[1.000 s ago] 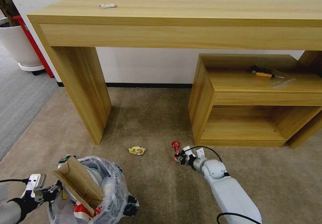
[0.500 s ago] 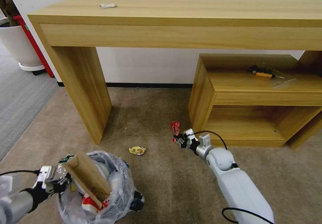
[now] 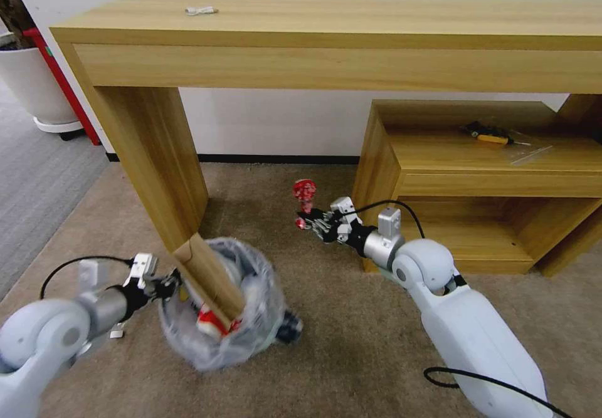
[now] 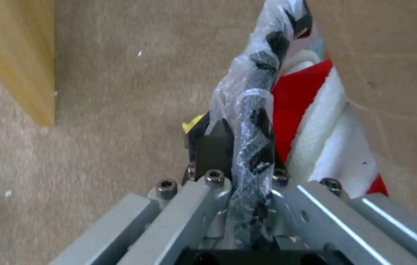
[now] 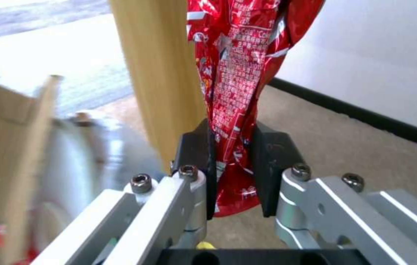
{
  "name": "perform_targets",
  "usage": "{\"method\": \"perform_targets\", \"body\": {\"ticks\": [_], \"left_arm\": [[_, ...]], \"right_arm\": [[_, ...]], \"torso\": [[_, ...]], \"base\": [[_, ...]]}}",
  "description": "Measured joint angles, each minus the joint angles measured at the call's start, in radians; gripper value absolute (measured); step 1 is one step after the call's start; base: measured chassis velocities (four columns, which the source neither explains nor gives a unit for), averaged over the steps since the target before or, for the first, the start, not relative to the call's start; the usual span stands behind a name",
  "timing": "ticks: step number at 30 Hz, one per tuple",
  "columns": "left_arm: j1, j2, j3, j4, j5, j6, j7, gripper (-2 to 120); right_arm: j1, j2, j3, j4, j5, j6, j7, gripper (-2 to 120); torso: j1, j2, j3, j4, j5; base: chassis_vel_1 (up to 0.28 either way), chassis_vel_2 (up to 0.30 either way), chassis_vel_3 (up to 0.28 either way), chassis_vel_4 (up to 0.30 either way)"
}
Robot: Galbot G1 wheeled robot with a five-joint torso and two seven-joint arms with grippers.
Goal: Pick up the trash bin and place the garbage on the floor into it.
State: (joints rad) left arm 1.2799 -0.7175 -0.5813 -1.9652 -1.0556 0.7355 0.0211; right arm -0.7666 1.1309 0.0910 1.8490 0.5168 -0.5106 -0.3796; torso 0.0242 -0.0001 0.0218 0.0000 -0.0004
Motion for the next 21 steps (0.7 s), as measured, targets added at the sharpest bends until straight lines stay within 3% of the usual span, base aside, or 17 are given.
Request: {"method": "perform_targets", "body": {"ticks": [11,13,15,21], "left_arm": [[-0.227,0.037,0.165,0.088,-0.044,0.000,-0.005,0],[-0.237,0.037,0.174,0.093,-0.047,0.000,-0.006,0],[-0.309,0.037,0.238,0.118,-0.071,0.000,-0.013,0],[-0.354,0.034,0.283,0.135,-0.091,0.000,-0.023,0]], "right_arm": [[0.135,0.017,-0.179,0.015,0.064,-0.031,0.042,14],[0.138,0.017,-0.185,0.013,0.065,-0.032,0.044,14],[0.148,0.015,-0.218,0.009,0.068,-0.046,0.055,14],[0.145,0.002,-0.245,0.029,0.089,-0.080,0.080,14]], "torso": [[0.000,0.000,0.000,0.0003,-0.0001],[0.000,0.000,0.000,0.0002,-0.0001],[0.000,0.000,0.000,-0.0001,0.0001],[0.000,0.000,0.000,-0.0004,0.0000]], "base": [[0.000,0.000,0.000,0.000],[0.000,0.000,0.000,0.000],[0.000,0.000,0.000,0.000],[0.000,0.000,0.000,0.000]]}}
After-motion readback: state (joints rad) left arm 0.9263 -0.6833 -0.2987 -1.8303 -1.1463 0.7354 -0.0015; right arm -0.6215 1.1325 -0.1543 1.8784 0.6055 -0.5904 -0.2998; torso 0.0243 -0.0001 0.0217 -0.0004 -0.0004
